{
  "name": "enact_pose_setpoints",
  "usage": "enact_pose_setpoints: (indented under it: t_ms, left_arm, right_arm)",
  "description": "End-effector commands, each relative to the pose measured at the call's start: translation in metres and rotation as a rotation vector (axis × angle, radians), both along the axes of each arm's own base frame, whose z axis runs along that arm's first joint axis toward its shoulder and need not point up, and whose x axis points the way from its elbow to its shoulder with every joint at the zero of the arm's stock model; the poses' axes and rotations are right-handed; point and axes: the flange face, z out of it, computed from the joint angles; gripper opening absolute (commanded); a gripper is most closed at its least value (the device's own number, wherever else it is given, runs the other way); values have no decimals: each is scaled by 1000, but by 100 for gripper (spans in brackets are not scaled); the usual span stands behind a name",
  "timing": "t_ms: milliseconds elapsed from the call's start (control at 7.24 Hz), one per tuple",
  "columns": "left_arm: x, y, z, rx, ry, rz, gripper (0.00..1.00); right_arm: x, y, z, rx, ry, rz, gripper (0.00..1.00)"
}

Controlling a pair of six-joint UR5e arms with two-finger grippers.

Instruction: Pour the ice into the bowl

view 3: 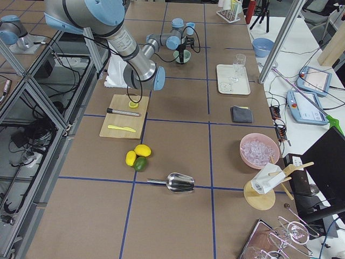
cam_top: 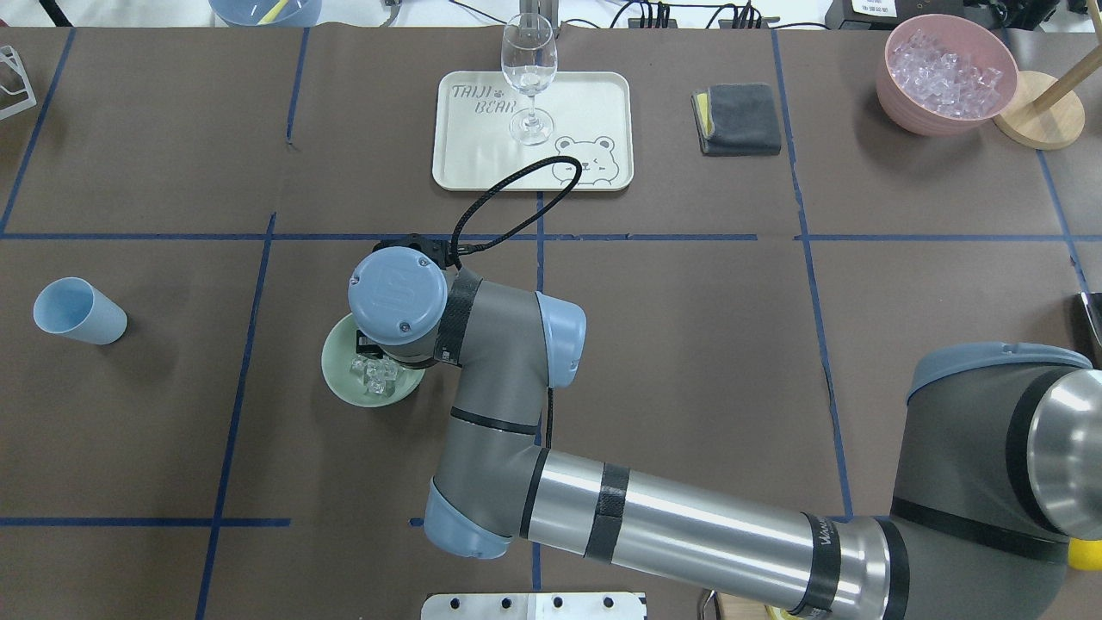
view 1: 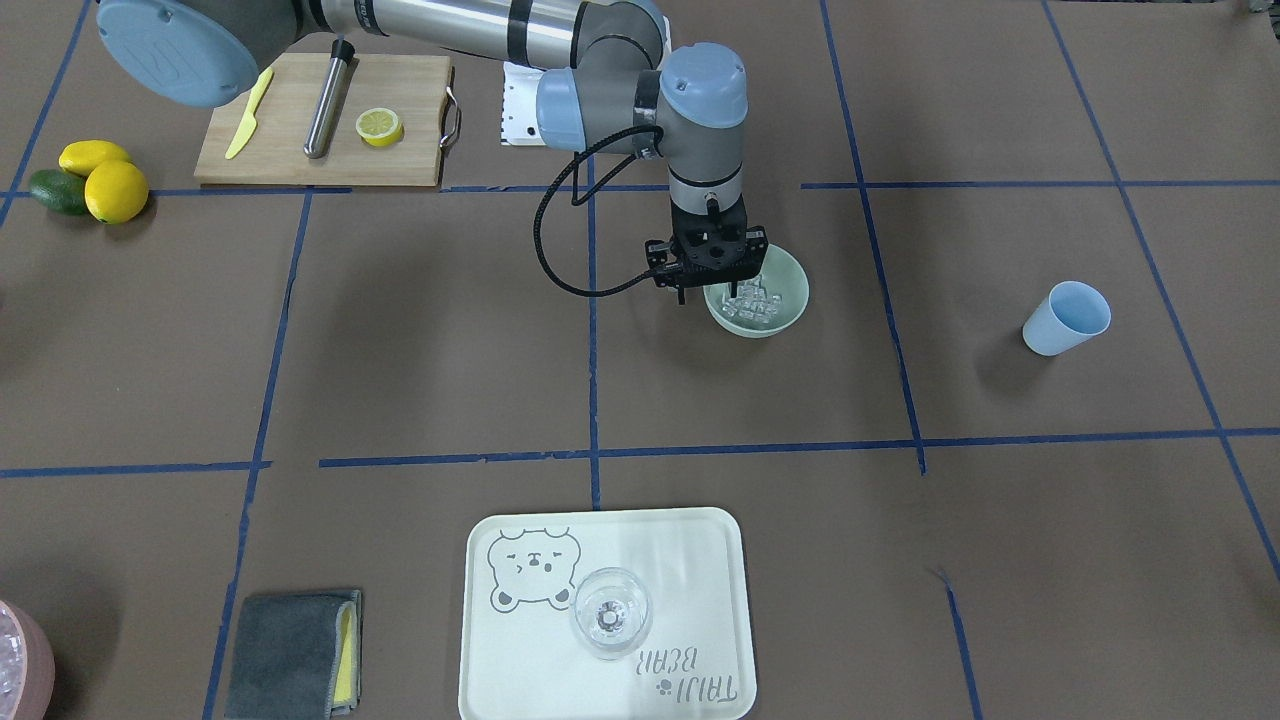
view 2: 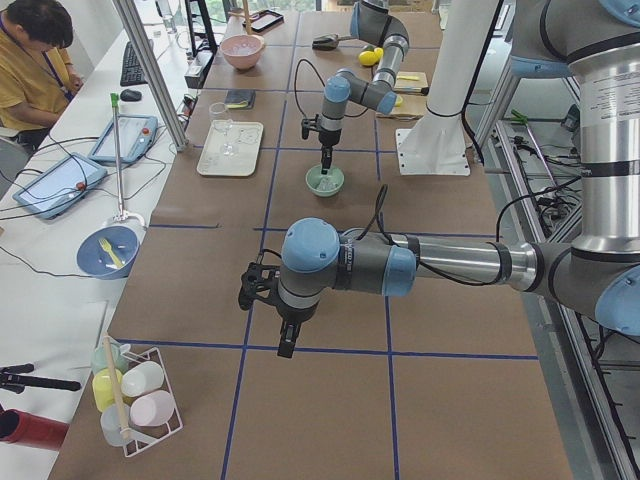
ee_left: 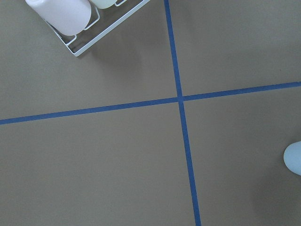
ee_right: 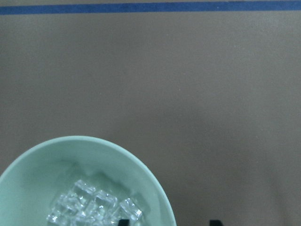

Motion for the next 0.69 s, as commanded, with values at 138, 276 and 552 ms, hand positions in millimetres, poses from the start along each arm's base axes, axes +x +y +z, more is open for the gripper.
enact_pose_setpoints:
  t_ms: [138,276,552]
  left_arm:
    - [0,0,0,0,-1,0,100]
    - [1,0,1,-2,-1,1,100]
    - [35,-7,3,-6,-2,82,100]
  right_arm:
    - [0,1,0,24,-1,-27,0]
    - [3,1,-3,25,-12,-22,0]
    - [16,1,-17,31,-48,-12,0]
